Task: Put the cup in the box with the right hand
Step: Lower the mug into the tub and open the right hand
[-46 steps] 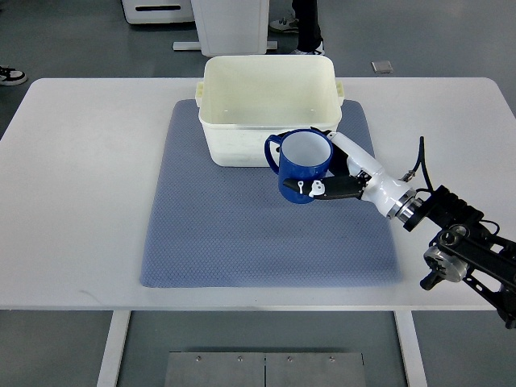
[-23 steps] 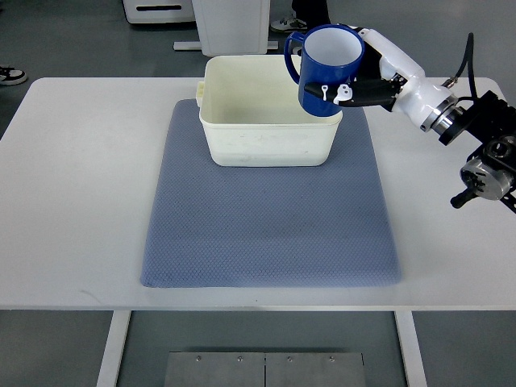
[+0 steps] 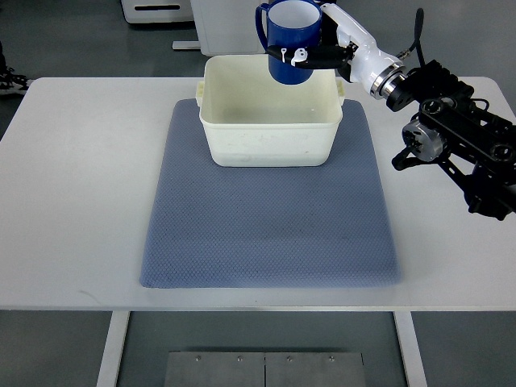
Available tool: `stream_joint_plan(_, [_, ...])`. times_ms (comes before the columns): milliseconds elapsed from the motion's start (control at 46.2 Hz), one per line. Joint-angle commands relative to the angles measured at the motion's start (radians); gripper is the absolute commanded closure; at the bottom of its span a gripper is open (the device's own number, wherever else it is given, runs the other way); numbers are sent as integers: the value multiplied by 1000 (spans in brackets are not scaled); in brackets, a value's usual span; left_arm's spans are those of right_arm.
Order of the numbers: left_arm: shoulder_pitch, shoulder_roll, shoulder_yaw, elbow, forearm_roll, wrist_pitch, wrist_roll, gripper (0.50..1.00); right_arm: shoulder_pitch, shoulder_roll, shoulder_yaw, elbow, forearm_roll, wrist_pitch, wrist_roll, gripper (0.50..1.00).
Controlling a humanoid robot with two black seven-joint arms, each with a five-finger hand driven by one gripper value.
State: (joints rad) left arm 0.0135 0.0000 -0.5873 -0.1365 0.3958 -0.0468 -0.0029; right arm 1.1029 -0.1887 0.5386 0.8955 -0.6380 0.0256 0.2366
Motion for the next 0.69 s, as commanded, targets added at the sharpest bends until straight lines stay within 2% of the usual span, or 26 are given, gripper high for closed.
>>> stream_joint_plan(0, [0, 0, 0, 0, 0, -1, 0, 500, 12, 43, 1, -65, 0, -1, 0, 1000])
stream_joint_plan(173, [0, 0, 0, 0, 0, 1, 0, 500, 29, 116, 1, -179, 0, -6, 4, 1000])
stream_joint_plan(390, [0, 0, 0, 0, 0, 1, 0, 500, 17, 189, -20, -291, 0, -56, 12, 1000])
stream_joint_plan(671, [0, 0, 0, 0, 0, 1, 0, 500, -24, 189, -88, -303, 0, -118, 26, 1000])
